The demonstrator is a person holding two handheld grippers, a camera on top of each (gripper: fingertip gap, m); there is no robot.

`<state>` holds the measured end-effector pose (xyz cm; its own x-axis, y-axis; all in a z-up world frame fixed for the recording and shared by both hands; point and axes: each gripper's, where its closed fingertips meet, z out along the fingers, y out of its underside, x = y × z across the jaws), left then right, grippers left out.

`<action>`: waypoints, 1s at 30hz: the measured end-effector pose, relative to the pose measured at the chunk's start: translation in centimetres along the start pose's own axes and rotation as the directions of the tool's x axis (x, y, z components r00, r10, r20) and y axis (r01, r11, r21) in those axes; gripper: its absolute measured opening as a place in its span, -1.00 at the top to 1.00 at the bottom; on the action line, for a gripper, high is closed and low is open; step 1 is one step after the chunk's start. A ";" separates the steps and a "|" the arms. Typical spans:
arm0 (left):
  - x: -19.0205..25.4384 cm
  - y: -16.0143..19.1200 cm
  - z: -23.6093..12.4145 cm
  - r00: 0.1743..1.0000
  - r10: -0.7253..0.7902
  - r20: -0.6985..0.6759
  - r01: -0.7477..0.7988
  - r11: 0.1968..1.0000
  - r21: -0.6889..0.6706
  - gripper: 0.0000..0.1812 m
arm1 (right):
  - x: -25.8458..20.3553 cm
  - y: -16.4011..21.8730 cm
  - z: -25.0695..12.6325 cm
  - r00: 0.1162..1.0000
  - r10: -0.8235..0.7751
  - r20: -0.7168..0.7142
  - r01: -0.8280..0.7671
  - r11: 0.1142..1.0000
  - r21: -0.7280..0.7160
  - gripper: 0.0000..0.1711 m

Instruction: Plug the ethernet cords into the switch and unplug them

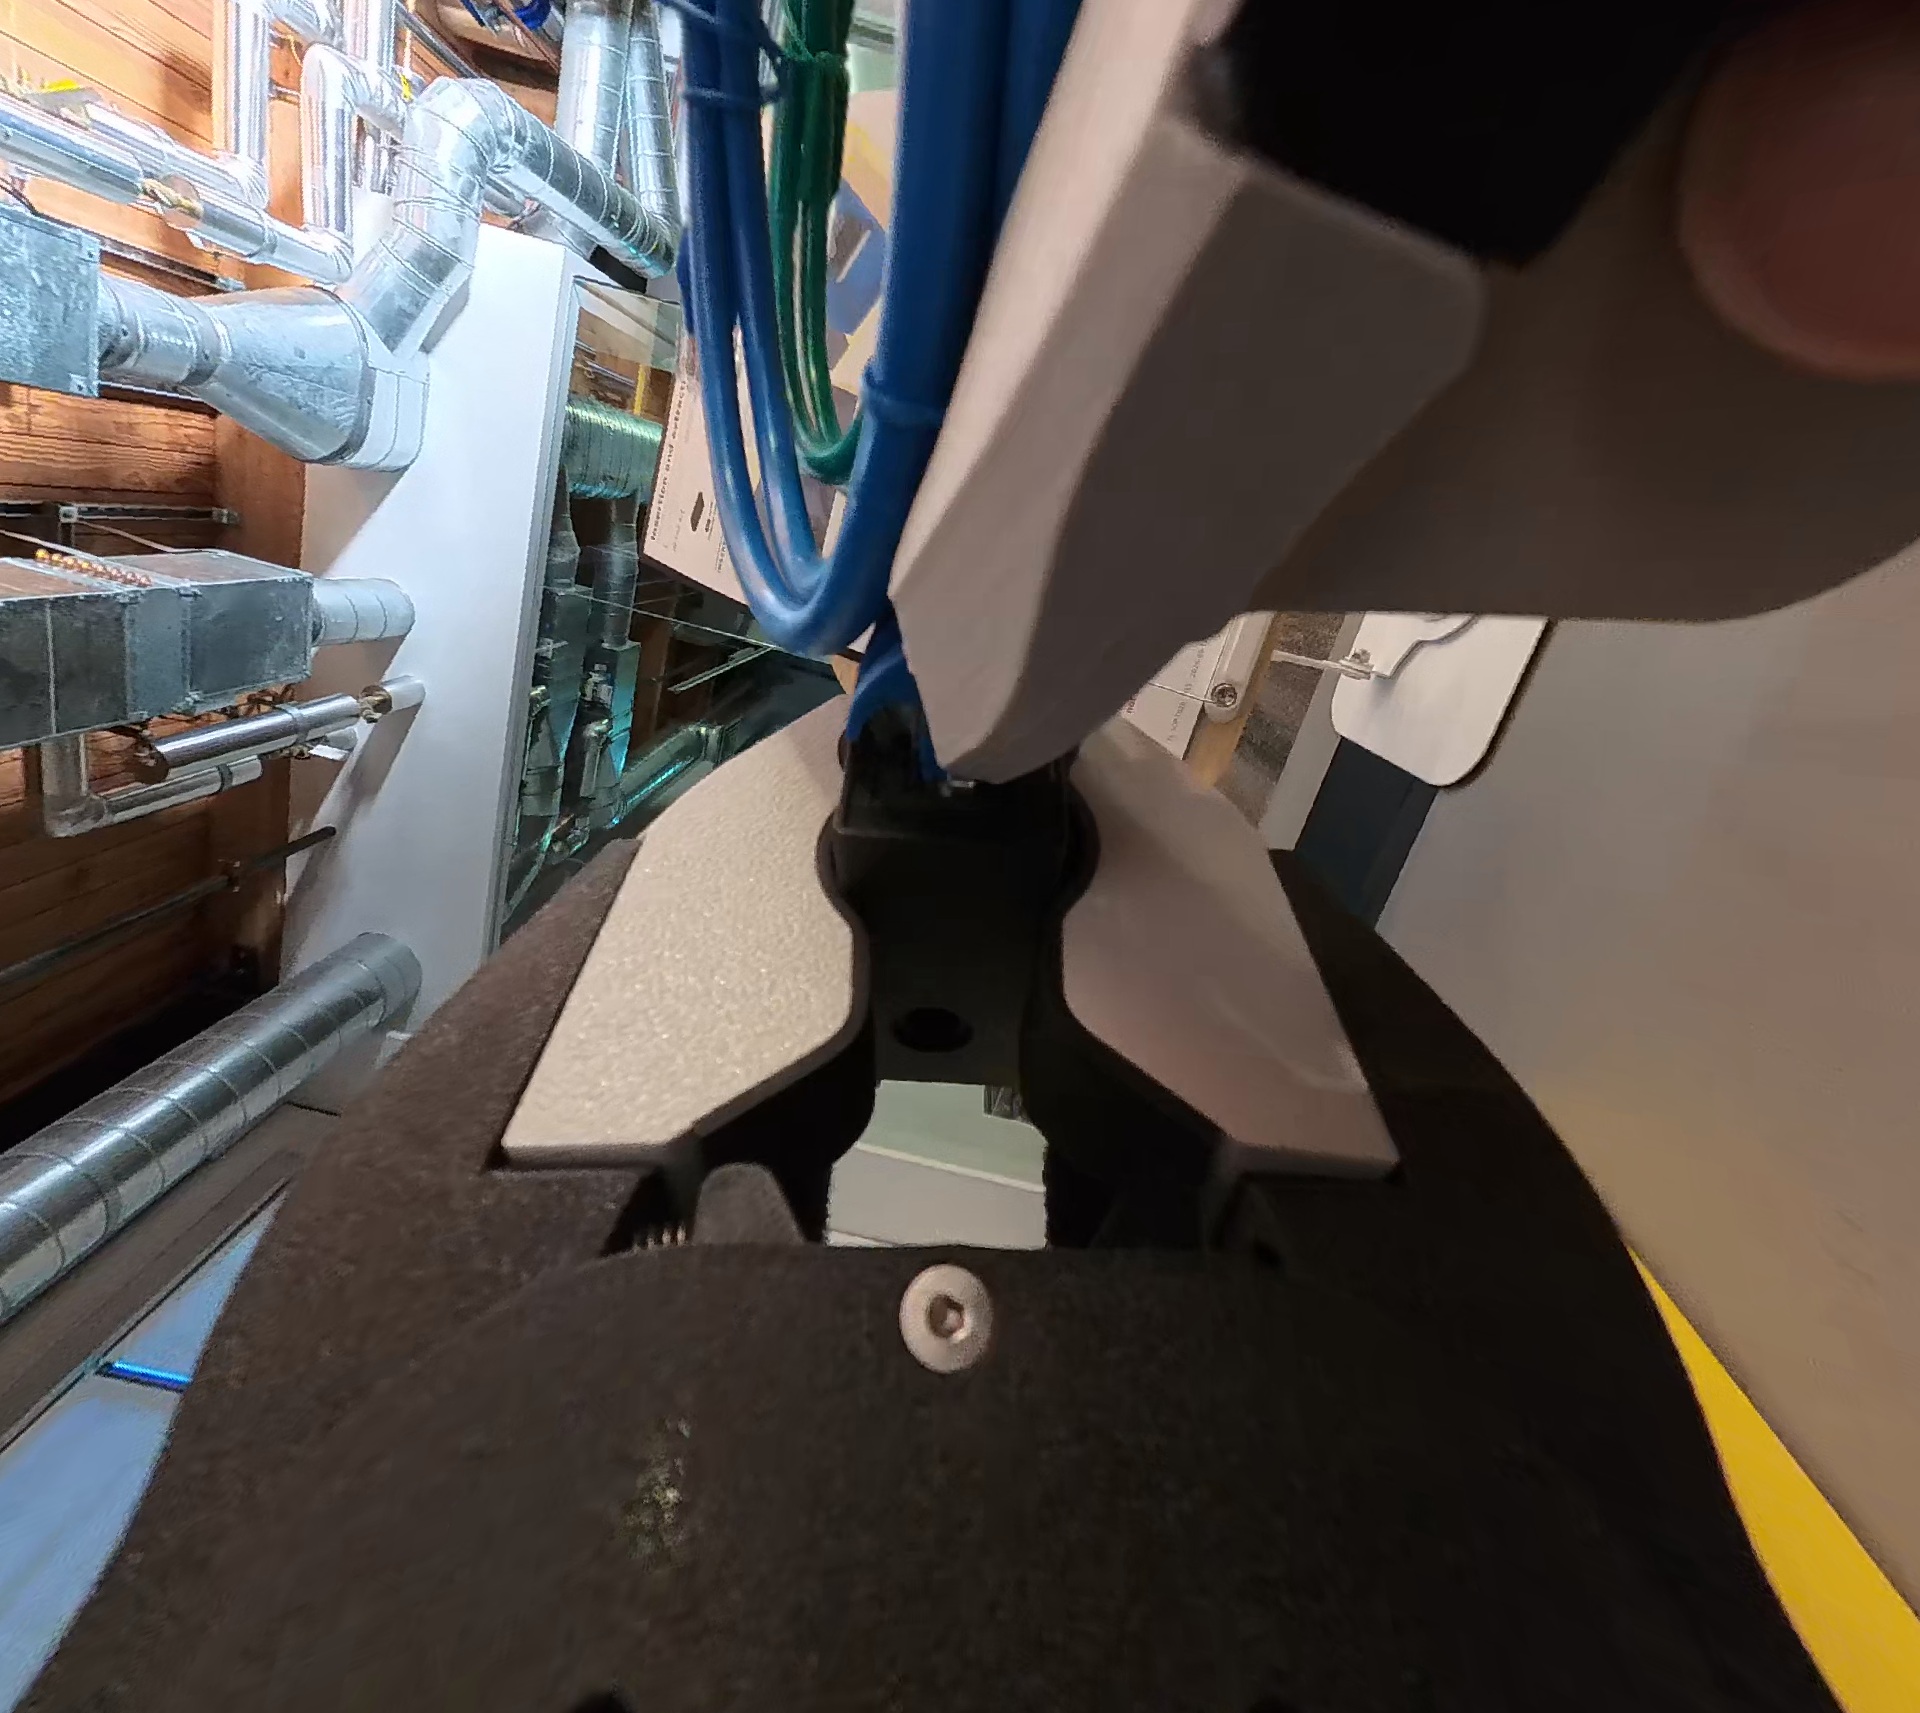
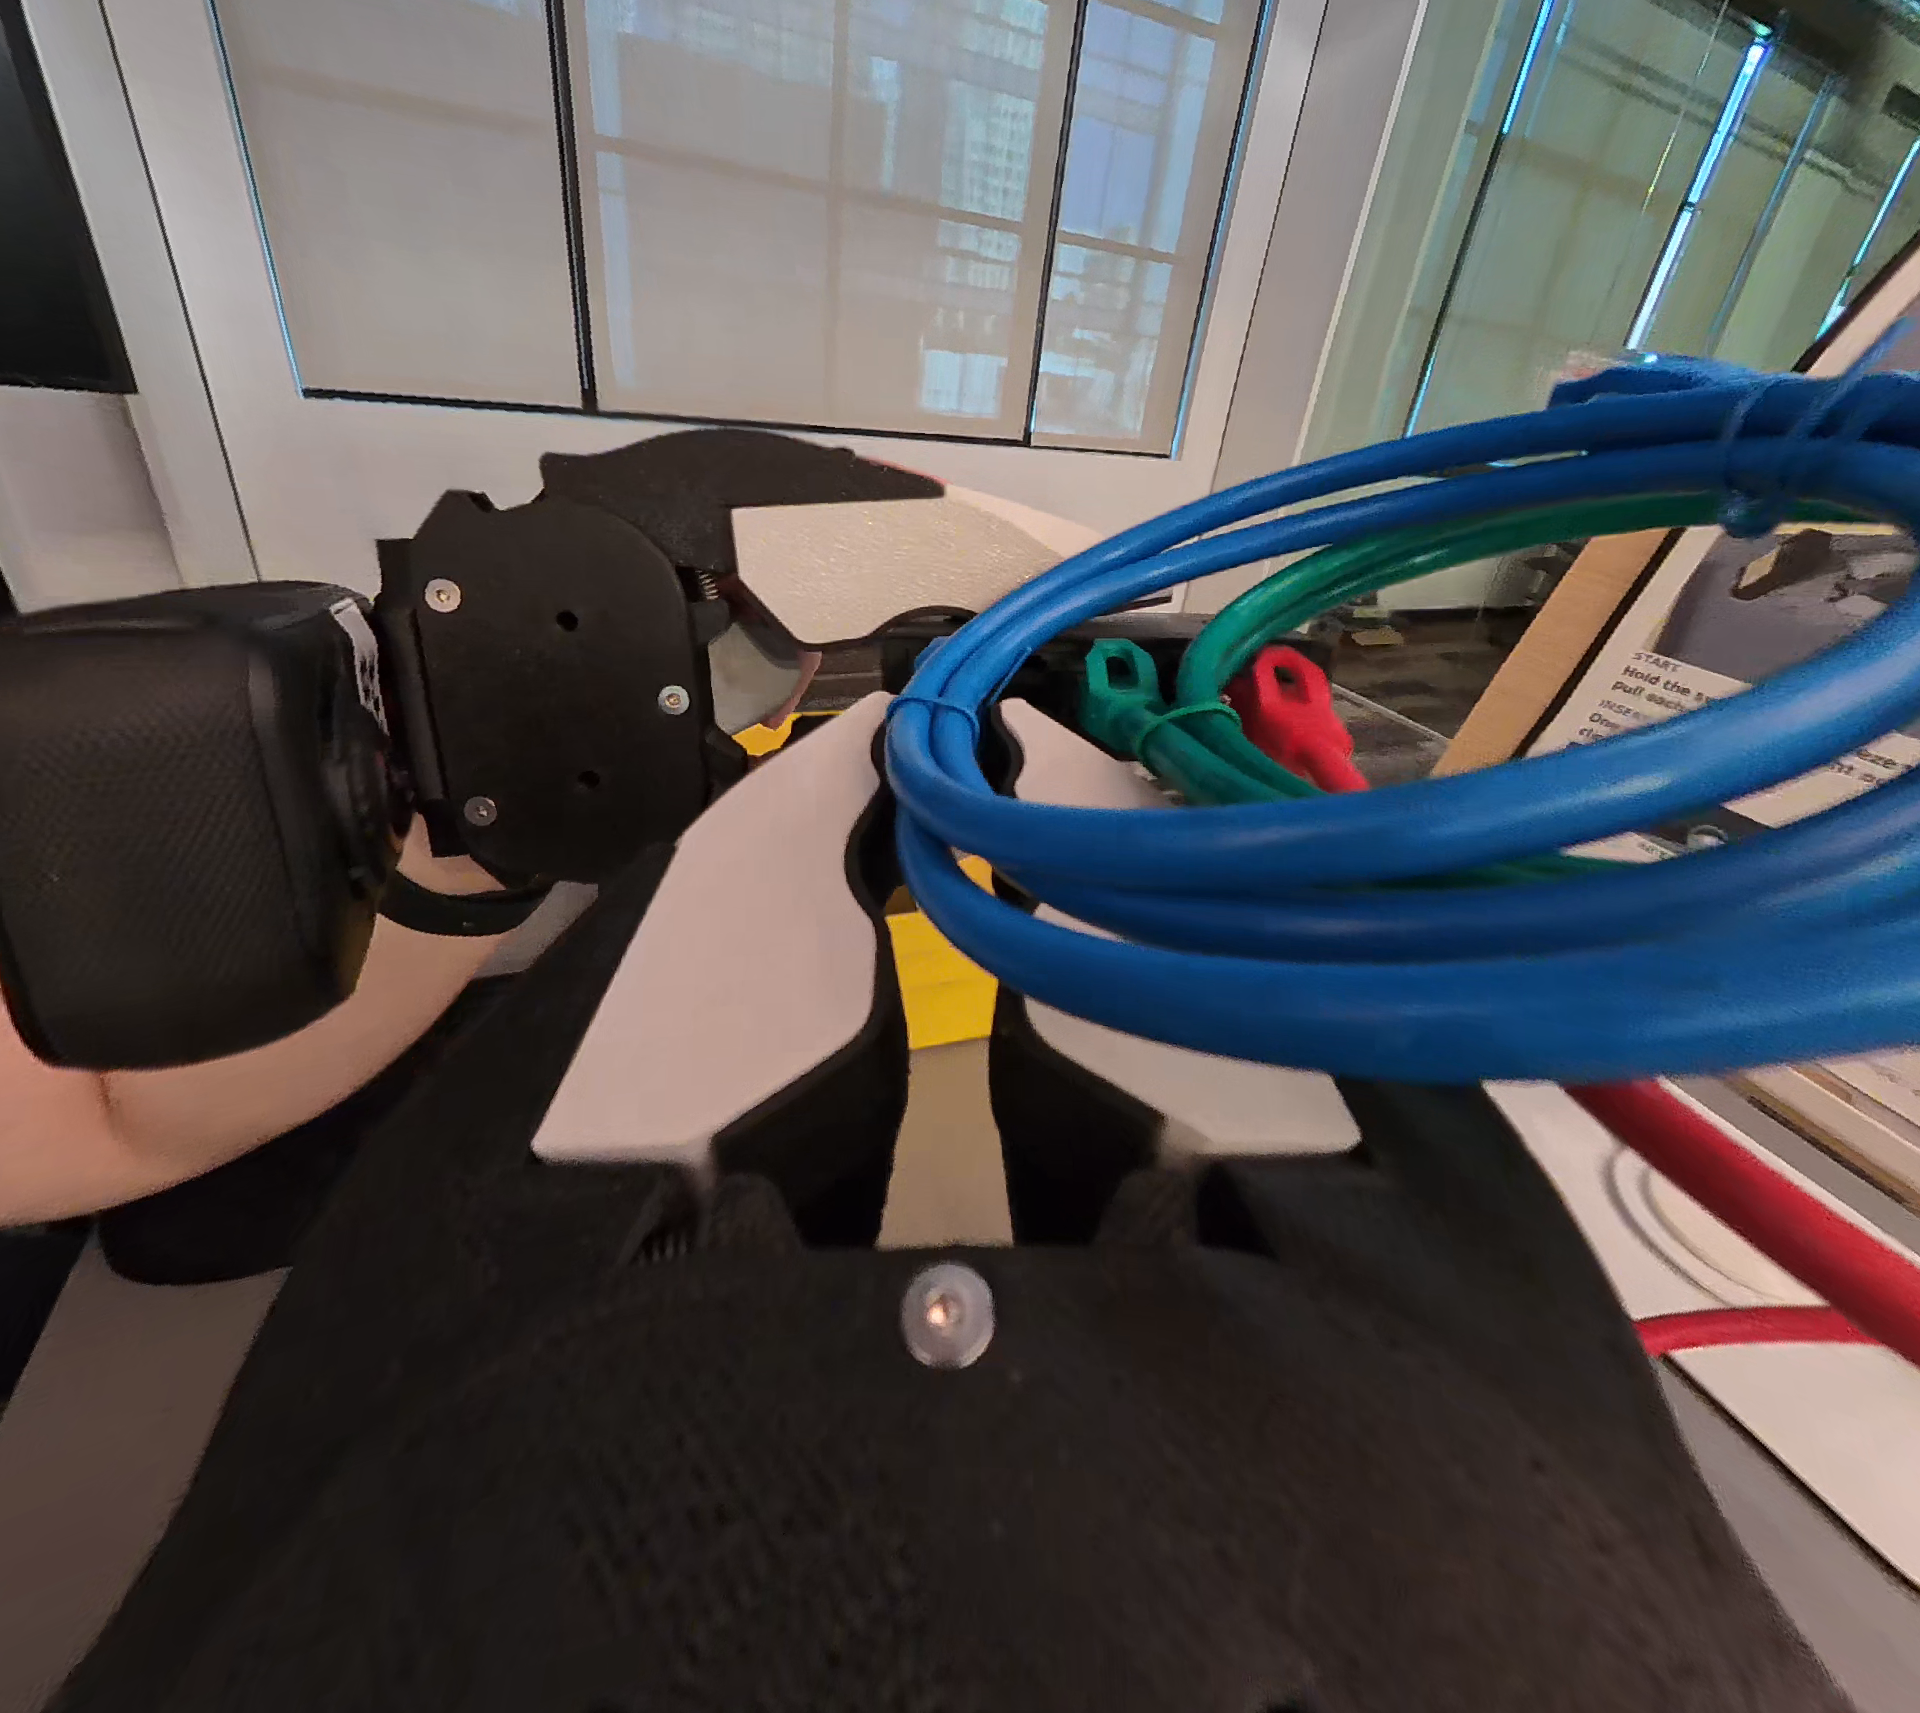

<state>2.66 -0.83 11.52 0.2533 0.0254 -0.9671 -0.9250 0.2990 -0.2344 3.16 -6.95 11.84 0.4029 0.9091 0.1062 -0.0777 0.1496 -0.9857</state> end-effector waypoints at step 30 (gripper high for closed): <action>0.0 -0.6 0.0 0.996 -0.094 -0.009 0.095 0.993 0.074 0.67 | 0.1 -0.3 -0.2 0.999 -0.040 0.019 0.041 0.997 -0.059 0.83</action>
<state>3.24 -0.98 11.71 0.3367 -0.0114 -0.9416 -0.8734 0.3698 -0.3168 3.34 -7.00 12.09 0.3884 0.9096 0.1477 -0.0074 0.1634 -0.9865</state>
